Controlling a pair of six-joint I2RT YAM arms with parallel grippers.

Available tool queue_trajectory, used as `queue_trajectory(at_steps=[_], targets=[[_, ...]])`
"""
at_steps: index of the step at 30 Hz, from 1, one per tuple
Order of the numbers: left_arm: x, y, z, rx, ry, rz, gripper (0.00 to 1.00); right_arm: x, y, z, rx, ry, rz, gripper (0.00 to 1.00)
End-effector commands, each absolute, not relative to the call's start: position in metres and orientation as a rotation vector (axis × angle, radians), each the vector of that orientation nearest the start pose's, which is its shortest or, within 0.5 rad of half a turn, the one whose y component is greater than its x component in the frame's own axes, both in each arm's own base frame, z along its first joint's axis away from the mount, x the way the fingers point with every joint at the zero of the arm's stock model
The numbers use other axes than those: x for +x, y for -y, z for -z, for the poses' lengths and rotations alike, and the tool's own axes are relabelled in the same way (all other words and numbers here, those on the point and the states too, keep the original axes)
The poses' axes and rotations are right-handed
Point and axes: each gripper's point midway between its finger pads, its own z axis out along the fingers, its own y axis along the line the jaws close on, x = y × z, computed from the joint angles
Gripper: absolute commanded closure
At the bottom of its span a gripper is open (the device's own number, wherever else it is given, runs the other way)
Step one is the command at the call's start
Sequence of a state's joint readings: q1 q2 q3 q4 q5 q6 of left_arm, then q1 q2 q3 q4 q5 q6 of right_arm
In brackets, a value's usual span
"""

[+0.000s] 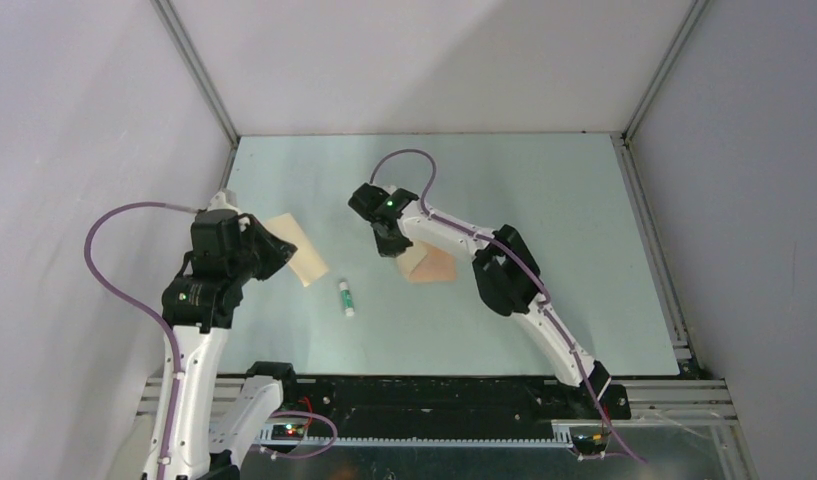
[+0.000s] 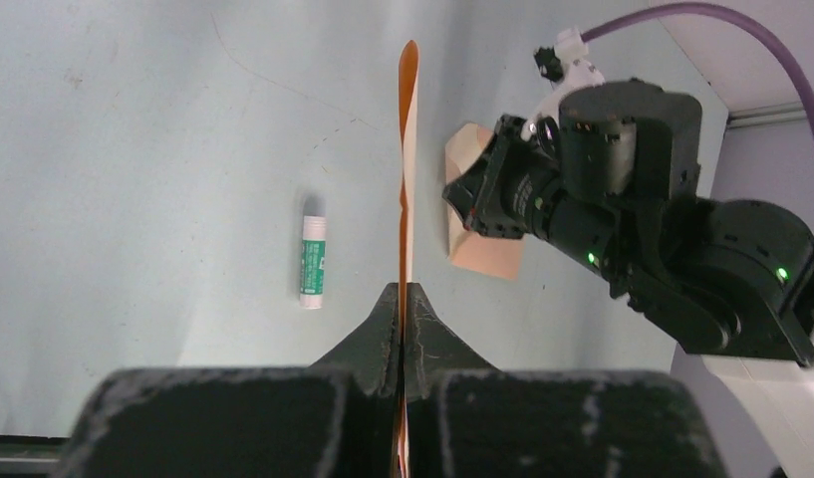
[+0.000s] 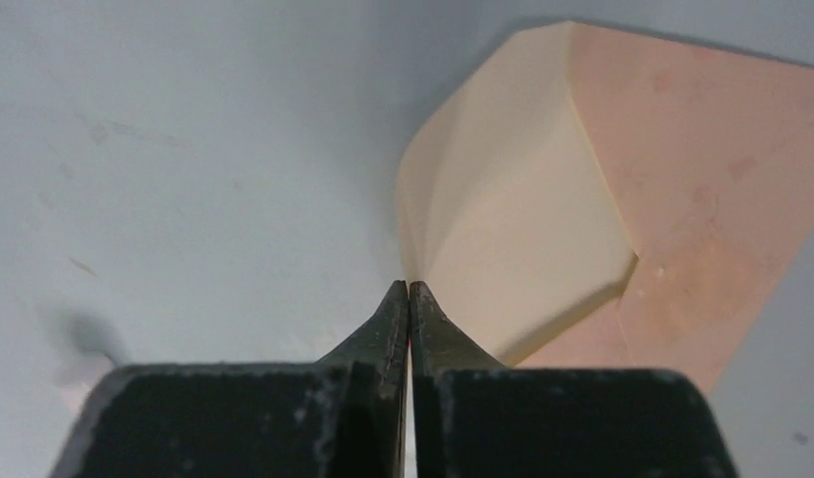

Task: Place the letter into the envelope and seal it
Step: Adjust the envelope at the center of the board.

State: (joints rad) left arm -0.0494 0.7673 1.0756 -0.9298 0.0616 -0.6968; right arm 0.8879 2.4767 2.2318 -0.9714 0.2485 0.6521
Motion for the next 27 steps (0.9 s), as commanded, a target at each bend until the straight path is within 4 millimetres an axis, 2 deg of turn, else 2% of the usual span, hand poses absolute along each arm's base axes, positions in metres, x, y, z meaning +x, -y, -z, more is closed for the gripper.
queue_trajectory(at_steps=[1,4,5,6,7,8,9,10,11,12,13,14,17,20,21,22,24,25,26,27], targets=[[0.231,0.050,-0.267,-0.641,-2.099,0.498,1.00,0.333,-0.396,-0.084,-0.543,-2.573,-0.161,1.00],[0.234,0.051,-0.266,-0.634,-2.103,0.507,1.00,0.294,-0.370,-0.085,-0.887,-2.462,-0.119,1.00],[0.236,0.052,-0.265,-0.635,-2.106,0.509,1.00,0.290,-0.368,-0.104,-0.921,-2.388,-0.140,1.00],[0.237,0.053,-0.265,-0.632,-2.105,0.516,1.00,0.272,-0.346,-0.082,-1.056,-2.380,-0.044,1.00],[0.239,0.053,-0.264,-0.634,-2.109,0.519,1.00,0.267,-0.338,-0.092,-1.078,-2.338,-0.035,1.00],[0.240,0.055,-0.264,-0.631,-2.110,0.528,1.00,0.255,-0.314,-0.075,-1.138,-2.349,0.061,0.80],[0.241,0.055,-0.263,-0.633,-2.111,0.533,1.00,0.252,-0.303,-0.082,-1.117,-2.344,0.076,0.60],[0.242,0.057,-0.262,-0.632,-2.112,0.545,1.00,0.247,-0.283,-0.071,-1.113,-2.373,0.135,0.37],[0.244,0.058,-0.260,-0.634,-2.117,0.549,1.00,0.245,-0.277,-0.079,-1.062,-2.370,0.119,0.22],[0.245,0.059,-0.261,-0.631,-2.114,0.559,1.00,0.241,-0.263,-0.072,-1.044,-2.392,0.140,0.17],[0.245,0.060,-0.259,-0.632,-2.118,0.562,1.00,0.241,-0.264,-0.084,-0.970,-2.377,0.088,0.13],[0.246,0.061,-0.260,-0.628,-2.119,0.570,1.00,0.239,-0.258,-0.084,-0.936,-2.387,0.077,0.08],[0.248,0.063,-0.260,-0.622,-2.126,0.579,1.00,0.234,-0.261,-0.113,-0.723,-2.383,-0.060,0.04],[0.249,0.063,-0.260,-0.618,-2.129,0.579,1.00,0.224,-0.259,-0.133,-0.399,-2.479,-0.209,0.06],[0.249,0.063,-0.260,-0.618,-2.129,0.580,1.00,0.218,-0.265,-0.136,-0.211,-2.541,-0.320,0.08],[0.250,0.064,-0.259,-0.618,-2.132,0.580,1.00,0.213,-0.265,-0.141,-0.124,-2.563,-0.377,0.11],[0.250,0.064,-0.259,-0.616,-2.132,0.584,1.00,0.206,-0.271,-0.147,0.213,-2.614,-0.520,0.12],[0.249,0.064,-0.258,-0.616,-2.134,0.585,1.00,0.202,-0.272,-0.144,0.273,-2.640,-0.567,0.12],[0.249,0.065,-0.259,-0.614,-2.132,0.587,1.00,0.202,-0.277,-0.152,0.401,-2.624,-0.645,0.12],[0.248,0.065,-0.259,-0.610,-2.135,0.590,1.00,0.197,-0.277,-0.149,0.461,-2.641,-0.676,0.12]])
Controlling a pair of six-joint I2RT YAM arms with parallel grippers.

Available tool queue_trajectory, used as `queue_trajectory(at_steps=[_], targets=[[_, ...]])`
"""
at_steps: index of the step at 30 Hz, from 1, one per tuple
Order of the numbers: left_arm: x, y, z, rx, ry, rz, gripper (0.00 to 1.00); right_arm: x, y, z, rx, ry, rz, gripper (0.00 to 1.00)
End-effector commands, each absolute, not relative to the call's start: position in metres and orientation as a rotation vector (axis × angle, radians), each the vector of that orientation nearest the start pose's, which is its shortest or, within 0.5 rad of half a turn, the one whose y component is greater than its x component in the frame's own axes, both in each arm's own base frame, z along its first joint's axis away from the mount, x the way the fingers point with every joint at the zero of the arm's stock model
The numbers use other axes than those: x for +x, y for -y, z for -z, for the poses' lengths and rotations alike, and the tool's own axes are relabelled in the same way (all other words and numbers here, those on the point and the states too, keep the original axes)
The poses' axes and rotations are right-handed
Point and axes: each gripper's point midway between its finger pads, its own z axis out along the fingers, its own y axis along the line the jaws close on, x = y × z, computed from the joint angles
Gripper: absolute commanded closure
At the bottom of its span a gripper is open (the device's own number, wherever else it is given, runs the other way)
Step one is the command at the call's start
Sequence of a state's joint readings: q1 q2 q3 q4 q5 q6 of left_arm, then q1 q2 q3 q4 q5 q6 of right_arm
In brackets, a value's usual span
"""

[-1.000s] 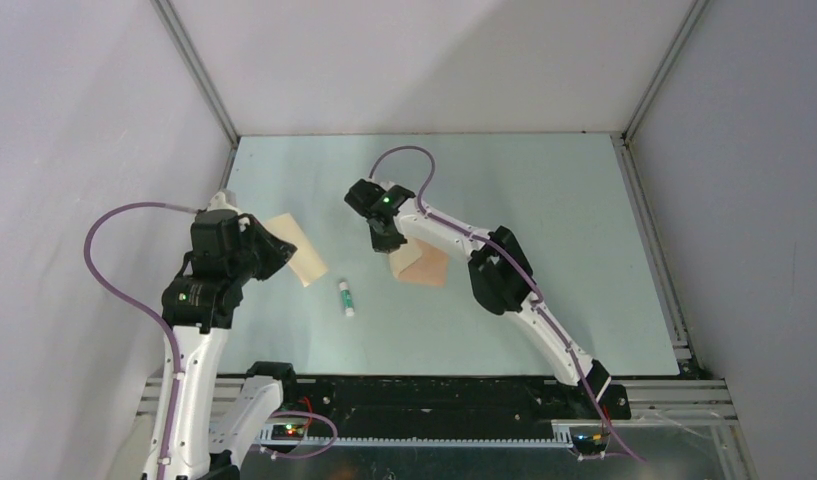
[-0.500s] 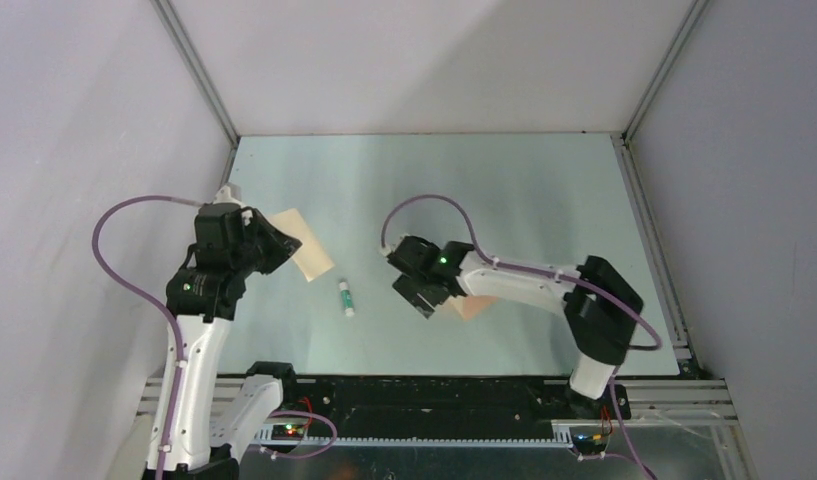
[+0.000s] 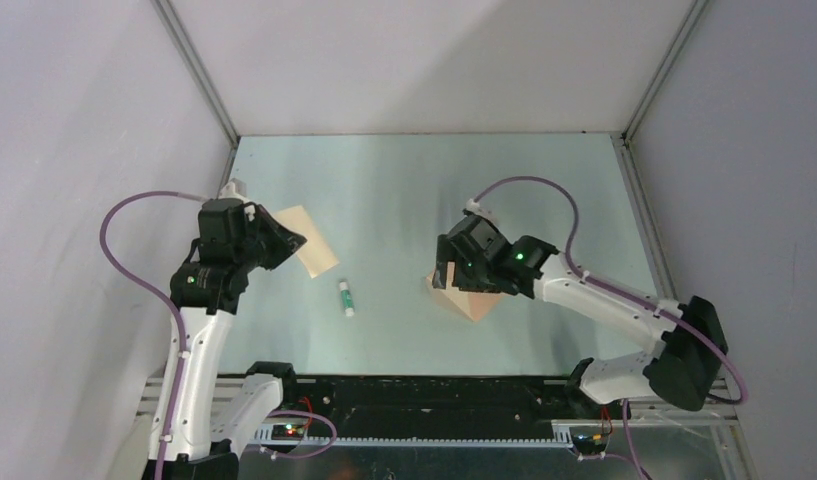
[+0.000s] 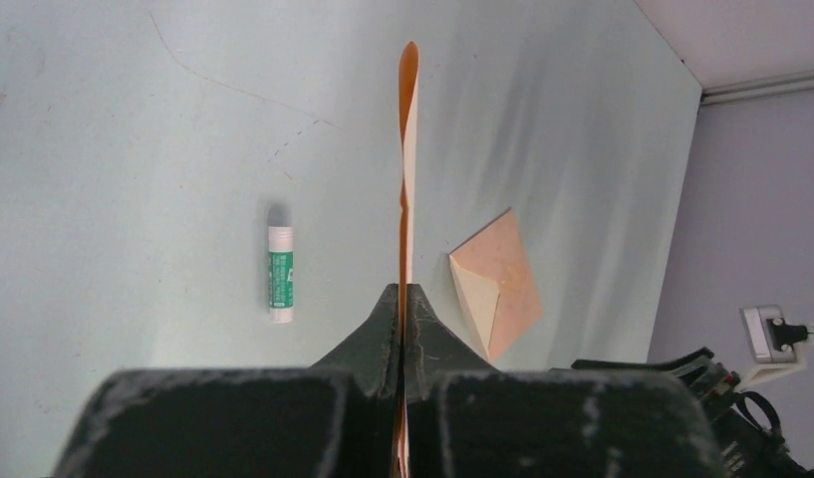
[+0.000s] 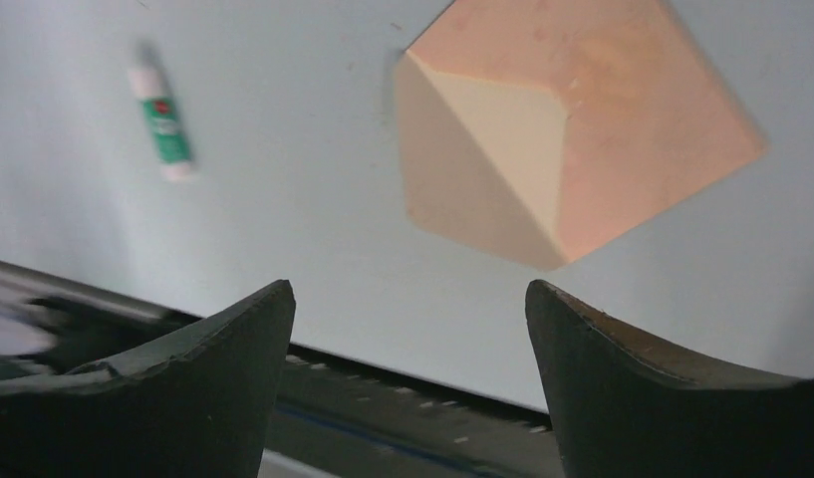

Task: Place the letter into the envelope and seal it
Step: Adjust the envelope at the center of the board.

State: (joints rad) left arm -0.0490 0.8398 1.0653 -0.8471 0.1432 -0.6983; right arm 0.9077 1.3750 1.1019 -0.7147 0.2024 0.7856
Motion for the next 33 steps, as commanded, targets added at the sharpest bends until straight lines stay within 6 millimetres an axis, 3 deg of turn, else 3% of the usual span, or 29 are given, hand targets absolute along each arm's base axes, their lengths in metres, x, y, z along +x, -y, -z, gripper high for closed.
queue_trajectory(at_steps=[1,5,6,7,8,12,19,25,33], targets=[[0.247,0.066,-0.260,-0.602,-2.133,0.599,1.00,0.196,-0.280,-0.148,0.567,-2.633,-0.732,0.12],[0.242,0.066,-0.262,-0.583,-2.135,0.591,1.00,0.179,-0.284,-0.132,0.969,-2.671,-0.911,0.12],[0.240,0.066,-0.262,-0.578,-2.133,0.589,1.00,0.184,-0.292,-0.142,1.106,-2.597,-1.035,0.12],[0.239,0.066,-0.262,-0.576,-2.137,0.589,1.00,0.175,-0.288,-0.127,1.179,-2.606,-1.032,0.12],[0.238,0.066,-0.262,-0.575,-2.136,0.591,1.00,0.178,-0.292,-0.134,1.293,-2.551,-1.104,0.12],[0.234,0.070,-0.265,-0.567,-2.131,0.625,1.00,0.176,-0.293,-0.124,1.510,-2.501,-1.083,0.12],[0.232,0.075,-0.265,-0.543,-2.137,0.650,1.00,0.181,-0.303,-0.084,1.764,-2.441,-1.104,0.19],[0.231,0.076,-0.264,-0.539,-2.141,0.657,1.00,0.192,-0.310,-0.069,1.842,-2.402,-1.116,0.17],[0.232,0.076,-0.259,-0.548,-2.151,0.663,1.00,0.213,-0.292,-0.059,1.916,-2.305,-1.092,0.19]])
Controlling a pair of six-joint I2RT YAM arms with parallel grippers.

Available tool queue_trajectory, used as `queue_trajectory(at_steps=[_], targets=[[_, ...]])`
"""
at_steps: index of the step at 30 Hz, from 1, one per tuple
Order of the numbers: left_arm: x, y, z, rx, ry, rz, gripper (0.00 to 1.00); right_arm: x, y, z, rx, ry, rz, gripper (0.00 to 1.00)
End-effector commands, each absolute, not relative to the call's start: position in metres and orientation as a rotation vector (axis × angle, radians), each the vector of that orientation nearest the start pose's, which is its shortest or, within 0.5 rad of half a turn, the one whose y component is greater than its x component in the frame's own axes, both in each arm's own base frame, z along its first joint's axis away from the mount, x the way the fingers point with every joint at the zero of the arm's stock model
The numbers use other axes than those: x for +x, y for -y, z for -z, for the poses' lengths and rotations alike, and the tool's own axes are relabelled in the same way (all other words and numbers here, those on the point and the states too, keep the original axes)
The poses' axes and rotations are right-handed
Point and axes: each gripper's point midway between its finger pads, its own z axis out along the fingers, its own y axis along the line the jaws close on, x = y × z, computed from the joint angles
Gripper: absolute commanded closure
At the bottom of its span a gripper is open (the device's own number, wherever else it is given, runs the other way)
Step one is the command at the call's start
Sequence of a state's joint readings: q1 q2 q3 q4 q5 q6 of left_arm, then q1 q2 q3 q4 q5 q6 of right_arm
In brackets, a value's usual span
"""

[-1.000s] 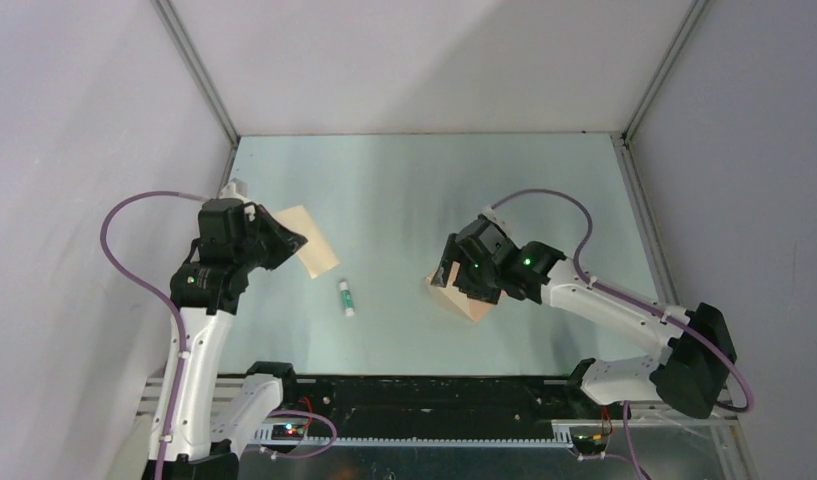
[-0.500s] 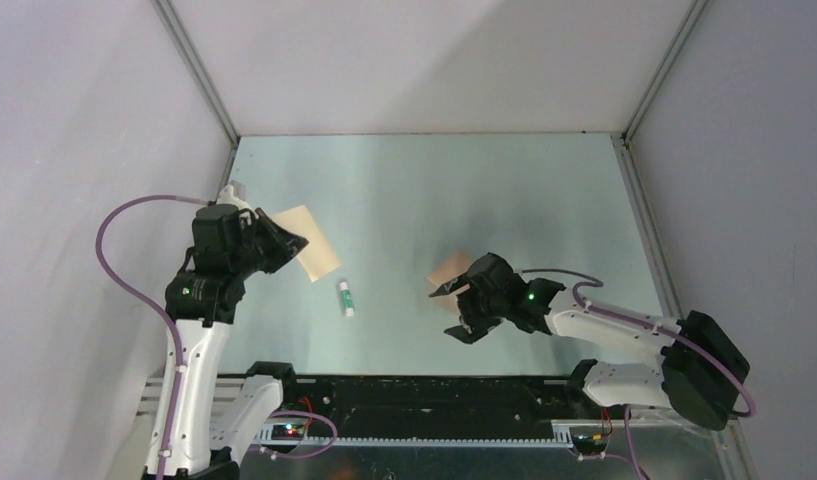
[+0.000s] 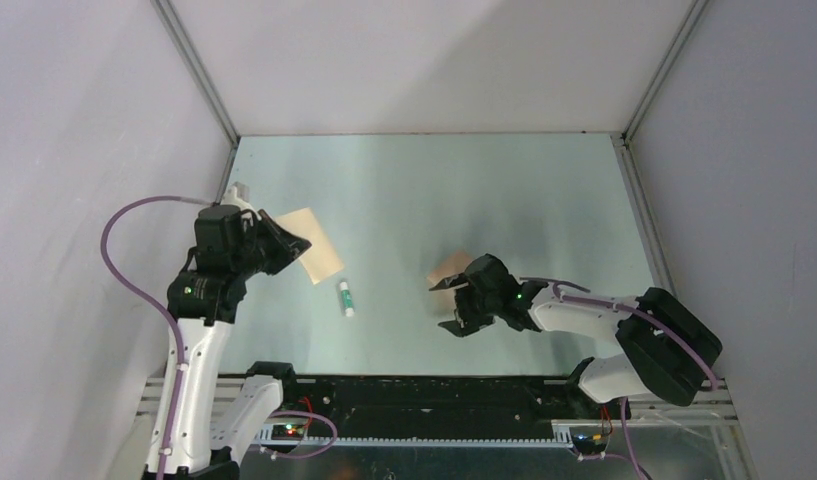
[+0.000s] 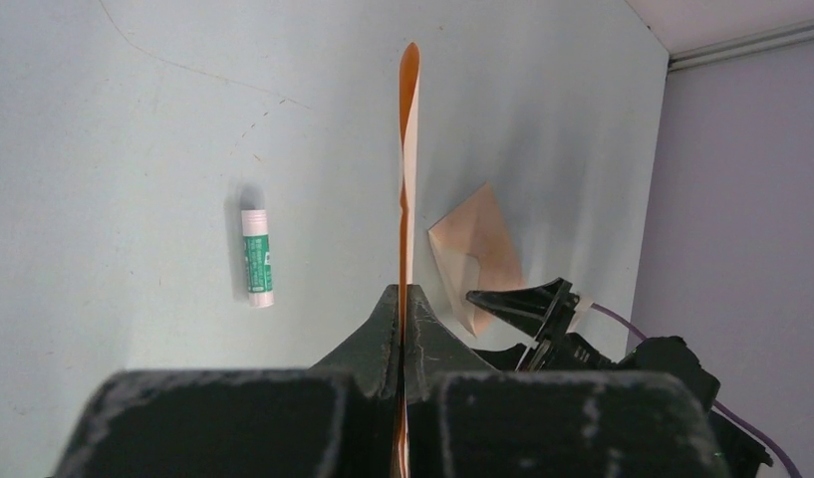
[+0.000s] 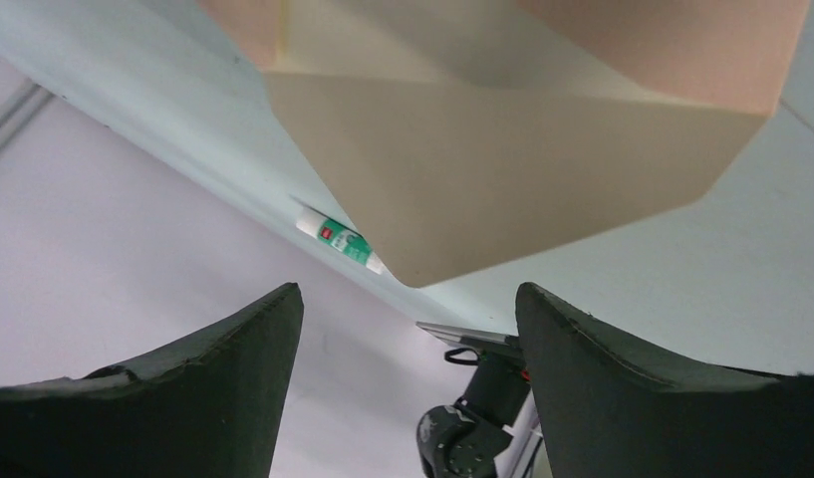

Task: Place the letter into the envelope and seal it
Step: Adjust the envelope at the center of the board.

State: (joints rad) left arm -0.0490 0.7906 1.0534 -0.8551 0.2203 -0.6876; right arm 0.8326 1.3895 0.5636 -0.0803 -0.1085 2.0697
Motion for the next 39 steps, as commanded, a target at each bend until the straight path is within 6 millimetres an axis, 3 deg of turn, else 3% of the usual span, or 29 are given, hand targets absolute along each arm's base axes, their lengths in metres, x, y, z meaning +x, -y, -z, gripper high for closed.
queue_trajectory(at_steps=[1,7,10,12,14,15,18,22,23,24,27,28,29,32,34,36,39], targets=[[0.232,0.077,-0.258,-0.549,-2.152,0.664,1.00,0.215,-0.290,-0.057,1.928,-2.296,-1.078,0.20],[0.234,0.077,-0.258,-0.549,-2.154,0.666,1.00,0.215,-0.277,-0.036,2.030,-2.283,-1.008,0.28],[0.234,0.077,-0.259,-0.547,-2.153,0.667,1.00,0.221,-0.277,-0.031,2.051,-2.263,-1.006,0.39],[0.234,0.077,-0.259,-0.548,-2.152,0.664,1.00,0.226,-0.278,-0.030,2.051,-2.248,-1.024,0.50],[0.234,0.077,-0.259,-0.547,-2.152,0.666,1.00,0.232,-0.277,-0.030,2.018,-2.238,-1.027,0.72],[0.234,0.077,-0.260,-0.547,-2.151,0.667,1.00,0.232,-0.275,-0.031,1.972,-2.258,-1.012,0.92],[0.235,0.078,-0.260,-0.545,-2.152,0.673,1.00,0.246,-0.274,-0.057,1.802,-2.292,-1.015,1.00],[0.238,0.079,-0.259,-0.545,-2.154,0.676,1.00,0.250,-0.275,-0.095,1.369,-2.448,-0.949,1.00],[0.239,0.079,-0.259,-0.544,-2.152,0.679,1.00,0.253,-0.278,-0.107,1.184,-2.495,-0.955,1.00],[0.240,0.080,-0.257,-0.548,-2.156,0.682,1.00,0.247,-0.284,-0.112,1.096,-2.555,-0.988,1.00],[0.243,0.081,-0.256,-0.548,-2.158,0.695,1.00,0.234,-0.301,-0.137,0.576,-2.670,-1.102,1.00],[0.244,0.082,-0.255,-0.550,-2.161,0.698,1.00,0.226,-0.300,-0.134,0.376,-2.705,-1.082,1.00],[0.245,0.082,-0.255,-0.551,-2.160,0.699,1.00,0.219,-0.308,-0.147,0.226,-2.713,-1.149,1.00],[0.247,0.083,-0.254,-0.553,-2.163,0.702,1.00,0.187,-0.302,-0.140,-0.226,-2.824,-1.161,1.00],[0.248,0.083,-0.253,-0.555,-2.164,0.708,1.00,0.164,-0.297,-0.137,-0.434,-2.891,-1.214,1.00],[0.250,0.085,-0.252,-0.556,-2.165,0.719,1.00,0.148,-0.288,-0.127,-0.571,-2.943,-1.213,1.00],[0.251,0.087,-0.251,-0.561,-2.170,0.731,1.00,0.141,-0.278,-0.117,-0.681,-2.971,-1.189,1.00]])
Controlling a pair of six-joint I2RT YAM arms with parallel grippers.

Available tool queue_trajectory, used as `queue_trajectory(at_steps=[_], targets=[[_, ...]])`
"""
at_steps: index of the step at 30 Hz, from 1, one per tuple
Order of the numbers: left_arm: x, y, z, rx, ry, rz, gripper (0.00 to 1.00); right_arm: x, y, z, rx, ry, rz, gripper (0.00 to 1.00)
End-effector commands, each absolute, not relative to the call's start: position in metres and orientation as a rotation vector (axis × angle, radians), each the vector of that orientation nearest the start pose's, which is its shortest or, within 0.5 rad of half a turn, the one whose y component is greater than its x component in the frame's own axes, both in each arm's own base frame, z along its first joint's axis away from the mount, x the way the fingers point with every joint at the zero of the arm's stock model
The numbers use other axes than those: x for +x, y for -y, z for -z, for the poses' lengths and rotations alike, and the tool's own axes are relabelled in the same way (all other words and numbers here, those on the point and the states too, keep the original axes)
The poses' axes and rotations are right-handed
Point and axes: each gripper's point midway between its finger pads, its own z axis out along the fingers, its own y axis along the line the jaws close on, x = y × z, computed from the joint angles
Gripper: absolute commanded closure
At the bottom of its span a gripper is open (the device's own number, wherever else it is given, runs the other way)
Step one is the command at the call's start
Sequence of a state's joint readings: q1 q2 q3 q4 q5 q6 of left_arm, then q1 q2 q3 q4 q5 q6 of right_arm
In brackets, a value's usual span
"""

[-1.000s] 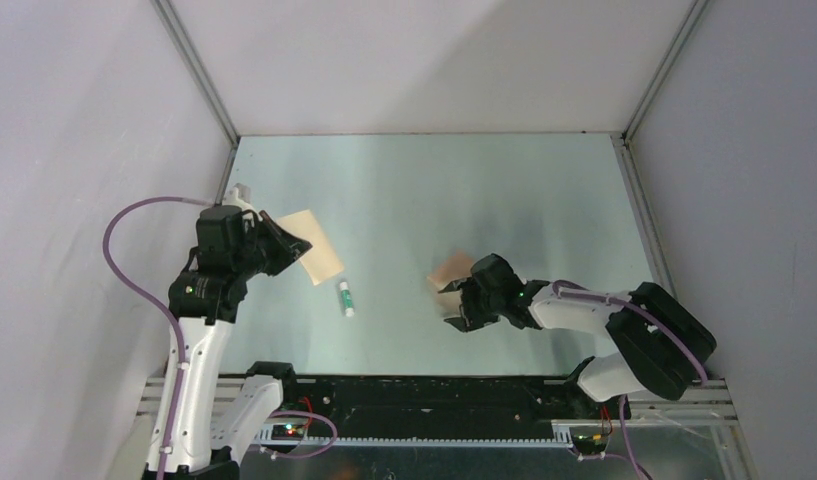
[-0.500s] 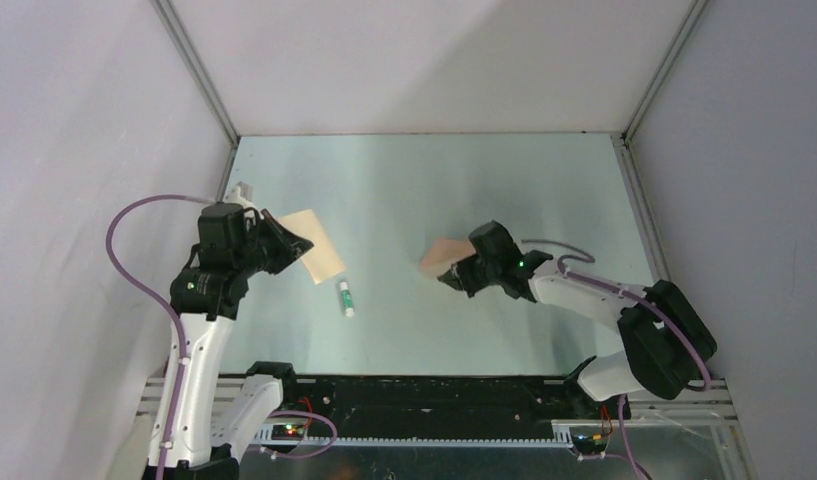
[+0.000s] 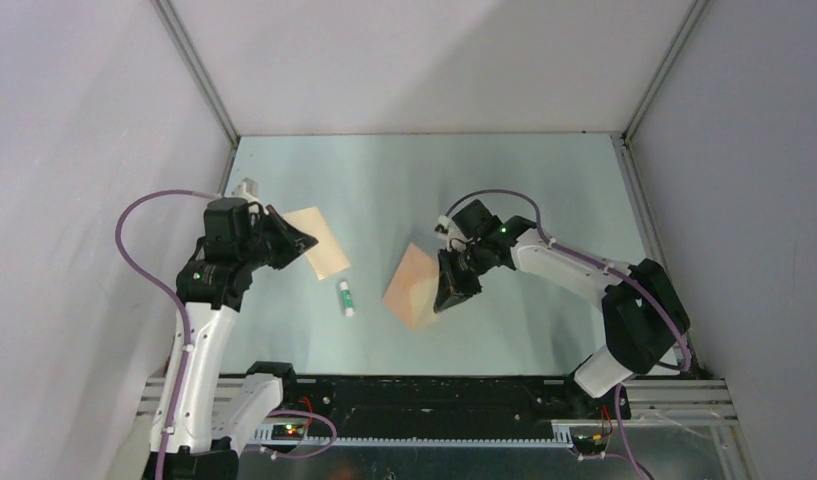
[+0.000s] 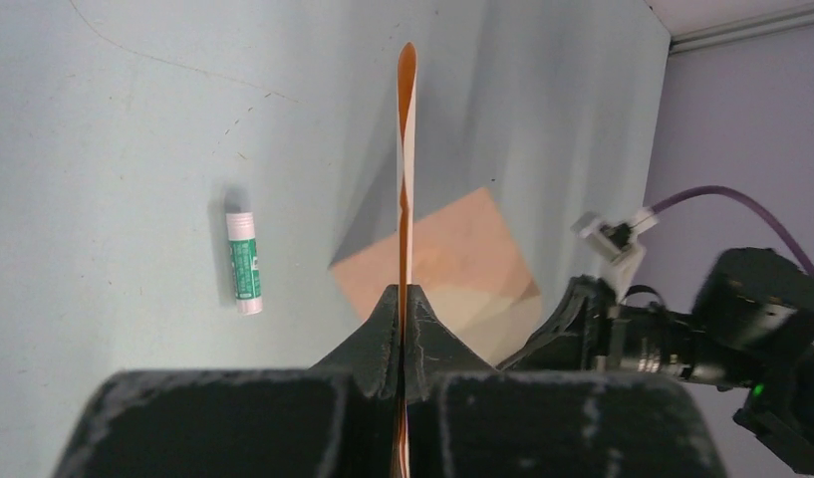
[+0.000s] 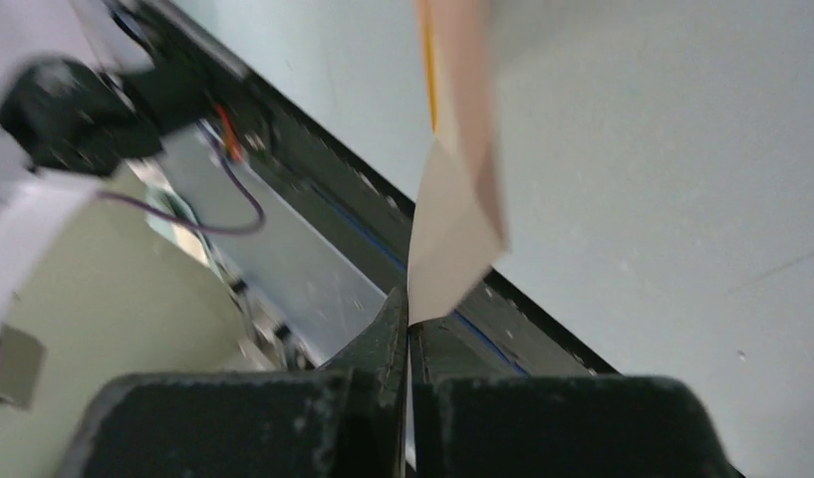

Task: Place the letter into the envelope and seal it
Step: Adjust the envelope at the center of the board, then pick up the envelope from the center of the board.

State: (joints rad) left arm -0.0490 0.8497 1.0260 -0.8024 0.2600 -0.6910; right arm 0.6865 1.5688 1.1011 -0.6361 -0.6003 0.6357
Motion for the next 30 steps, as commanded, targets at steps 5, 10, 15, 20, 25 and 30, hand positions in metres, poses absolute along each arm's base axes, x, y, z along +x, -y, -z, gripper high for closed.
queue_trajectory(at_steps=[5,10,15,20,25,30], targets=[[0.251,0.088,-0.251,-0.558,-2.171,0.741,1.00,0.186,-0.235,-0.090,-0.424,-3.046,-0.797,0.69],[0.252,0.091,-0.248,-0.549,-2.176,0.765,1.00,0.244,-0.215,-0.101,-0.048,-2.854,-0.711,0.32],[0.251,0.093,-0.245,-0.528,-2.188,0.768,1.00,0.263,-0.228,-0.131,0.247,-2.562,-0.869,0.27],[0.251,0.094,-0.241,-0.535,-2.194,0.772,1.00,0.239,-0.232,-0.118,0.434,-2.431,-0.836,0.28],[0.253,0.096,-0.237,-0.541,-2.201,0.786,1.00,0.214,-0.244,-0.094,0.552,-2.464,-0.773,0.21],[0.251,0.094,-0.238,-0.544,-2.192,0.780,1.00,0.198,-0.255,-0.074,0.654,-2.493,-0.860,0.20]])
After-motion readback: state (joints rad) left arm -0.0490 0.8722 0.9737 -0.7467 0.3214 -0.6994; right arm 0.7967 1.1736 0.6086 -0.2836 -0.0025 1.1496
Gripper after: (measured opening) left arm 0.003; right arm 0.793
